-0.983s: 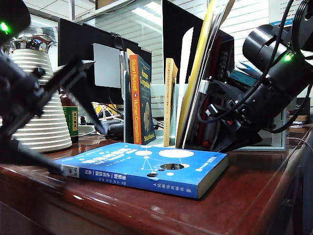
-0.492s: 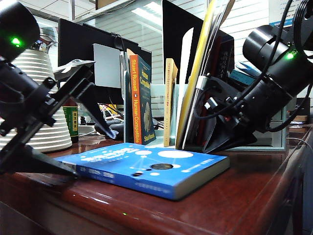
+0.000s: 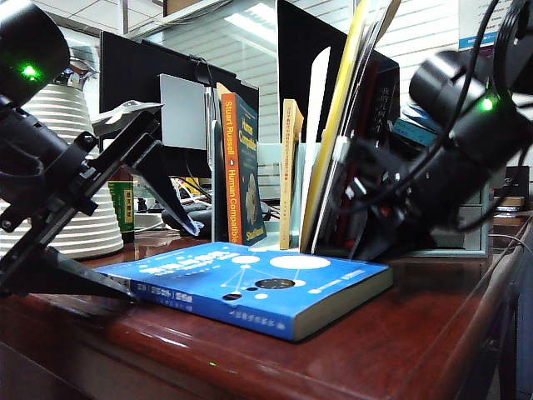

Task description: Pick up the blue book and put it on the bookshelf.

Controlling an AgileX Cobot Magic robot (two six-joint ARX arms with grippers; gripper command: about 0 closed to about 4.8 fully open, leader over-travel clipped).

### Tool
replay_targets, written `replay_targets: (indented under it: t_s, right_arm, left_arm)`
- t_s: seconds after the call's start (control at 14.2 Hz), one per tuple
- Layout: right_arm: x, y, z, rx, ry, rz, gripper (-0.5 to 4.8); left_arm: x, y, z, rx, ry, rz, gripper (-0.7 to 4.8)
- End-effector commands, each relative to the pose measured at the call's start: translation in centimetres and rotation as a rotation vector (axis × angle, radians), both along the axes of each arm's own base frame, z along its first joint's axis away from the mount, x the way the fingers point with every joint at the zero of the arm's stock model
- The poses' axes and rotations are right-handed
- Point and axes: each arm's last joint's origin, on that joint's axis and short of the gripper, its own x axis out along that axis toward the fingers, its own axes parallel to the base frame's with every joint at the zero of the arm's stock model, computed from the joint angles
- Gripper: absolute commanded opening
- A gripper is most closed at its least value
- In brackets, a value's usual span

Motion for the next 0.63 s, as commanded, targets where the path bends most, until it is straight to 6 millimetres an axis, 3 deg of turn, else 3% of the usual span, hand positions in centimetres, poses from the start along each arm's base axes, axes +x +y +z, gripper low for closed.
replay_targets:
  t_s: [0.07,0.63]
  right_arm:
    - [-0.3,0.2,-0.4,0.033,0.059,0.063,-0.01]
    - [-1.1,1.4,-0.3,0.097,0.077,0.211,-0.01]
  left_arm:
    - [-0.2,0.1,-0.5,0.030,0.021,0.008,3.96]
    - [0.9,-0.6,1.3,-0.093,-0.196,-0.071,3.96]
